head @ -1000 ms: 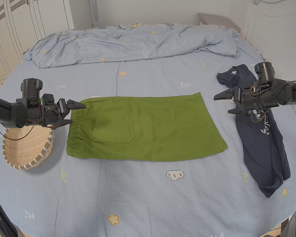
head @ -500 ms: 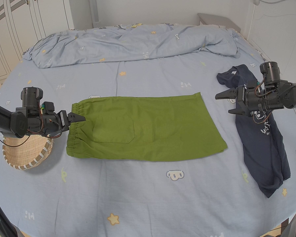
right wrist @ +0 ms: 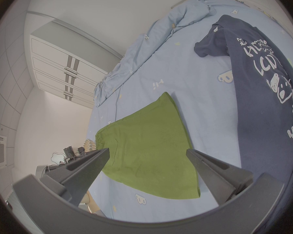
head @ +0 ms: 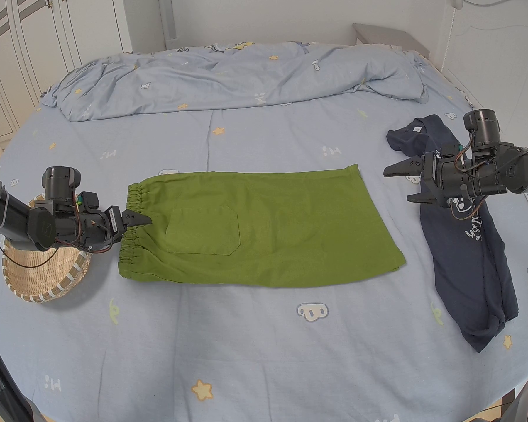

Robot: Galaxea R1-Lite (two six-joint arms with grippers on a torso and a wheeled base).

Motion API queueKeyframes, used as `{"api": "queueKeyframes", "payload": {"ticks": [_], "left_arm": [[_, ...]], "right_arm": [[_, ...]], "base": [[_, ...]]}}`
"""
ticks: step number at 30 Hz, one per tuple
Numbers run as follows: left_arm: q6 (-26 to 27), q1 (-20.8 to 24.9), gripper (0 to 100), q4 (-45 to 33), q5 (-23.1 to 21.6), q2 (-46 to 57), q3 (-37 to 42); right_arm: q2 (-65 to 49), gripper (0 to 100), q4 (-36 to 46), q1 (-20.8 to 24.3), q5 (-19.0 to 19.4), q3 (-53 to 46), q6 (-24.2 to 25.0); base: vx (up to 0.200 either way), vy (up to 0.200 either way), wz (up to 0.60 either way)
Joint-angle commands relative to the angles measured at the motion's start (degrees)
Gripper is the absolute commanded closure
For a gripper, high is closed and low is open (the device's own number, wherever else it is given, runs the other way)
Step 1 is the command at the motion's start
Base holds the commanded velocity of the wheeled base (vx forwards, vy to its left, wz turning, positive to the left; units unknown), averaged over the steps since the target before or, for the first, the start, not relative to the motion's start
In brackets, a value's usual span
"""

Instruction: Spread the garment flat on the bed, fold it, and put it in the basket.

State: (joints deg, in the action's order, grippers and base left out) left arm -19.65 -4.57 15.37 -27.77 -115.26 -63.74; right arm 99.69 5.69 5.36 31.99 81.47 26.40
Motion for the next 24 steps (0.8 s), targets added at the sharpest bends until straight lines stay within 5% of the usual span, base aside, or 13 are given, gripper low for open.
{"api": "queueKeyframes", "payload": {"ticks": [1,6,13,24], "left_arm": [[-0.1,1.2,0,0.0,0.0,-2.2,-0.1],[-1.0,1.2,0,0.0,-0.3,-3.3,-0.7],[-4.8,0.7,0,0.0,-8.4,-3.6,-1.6],[-5.2,1.0,0,0.0,-8.7,-5.2,-3.0]], "right_arm": [[0.0,0,0.0,0.4,0.0,-0.1,0.1],[0.1,0,0.0,0.5,0.0,-0.1,0.1],[0.1,0,0.0,0.5,0.0,-0.1,0.1],[0.1,0,0.0,0.4,0.0,-0.1,0.1]], "base": [[0.000,0.000,0.00],[0.000,0.000,0.00],[0.000,0.000,0.00],[0.000,0.000,0.00]]}}
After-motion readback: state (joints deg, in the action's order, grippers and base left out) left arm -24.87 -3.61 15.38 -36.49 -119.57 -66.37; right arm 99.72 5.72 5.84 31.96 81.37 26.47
